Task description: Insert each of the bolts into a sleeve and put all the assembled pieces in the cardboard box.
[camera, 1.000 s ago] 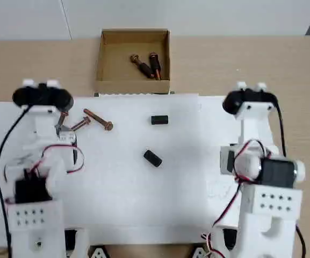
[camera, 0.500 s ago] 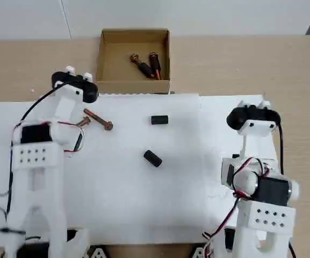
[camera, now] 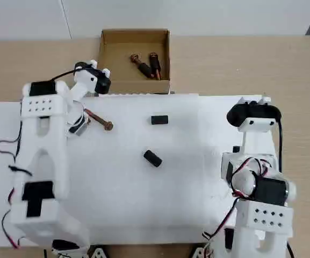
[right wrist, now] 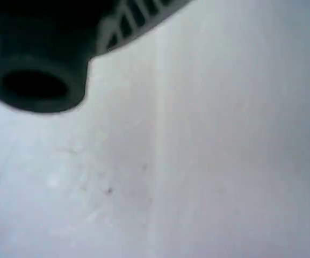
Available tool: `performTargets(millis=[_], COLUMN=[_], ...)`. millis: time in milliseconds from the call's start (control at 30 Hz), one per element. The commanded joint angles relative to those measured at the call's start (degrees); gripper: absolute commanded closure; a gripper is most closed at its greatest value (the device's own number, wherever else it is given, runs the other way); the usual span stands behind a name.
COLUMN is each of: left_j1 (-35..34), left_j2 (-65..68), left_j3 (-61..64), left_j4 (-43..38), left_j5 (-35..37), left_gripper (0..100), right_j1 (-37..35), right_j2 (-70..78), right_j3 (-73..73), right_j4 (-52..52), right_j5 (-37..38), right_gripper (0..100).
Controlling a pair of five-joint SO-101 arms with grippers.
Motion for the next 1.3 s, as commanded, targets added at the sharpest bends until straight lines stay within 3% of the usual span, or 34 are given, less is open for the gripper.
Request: performTargets(millis=[0, 500, 800, 1000, 1267], left_j1=[-0.2, -0.4, -0.4, -0.4, -0.3], left_j2=[4.3, 21.2, 27.1, 28.0, 27.5], left_j3=[-8.9, -25.3, -25.7, -25.7, -28.9], left_j4=[3.5, 4.7, 4.2, 3.0, 5.5], left_j5=[-1.9, -2.5, -2.5, -2.6, -2.3], left_gripper=[89, 89, 89, 99, 100], right_j1=[0.0, 0.0, 0.0, 0.0, 0.0], right_j2=[-0.6, -0.6, -0.7, -1.0, -1.2], right_j3=[-0.3, -0.3, -0.3, -0.3, -1.4], right_j4=[-1.5, -1.0, -1.0, -0.9, -0.8], right_j5=[-0.4, -0.4, -0.4, -0.4, -0.4], right_gripper=[99.5, 99.5, 99.5, 99.5, 99.5])
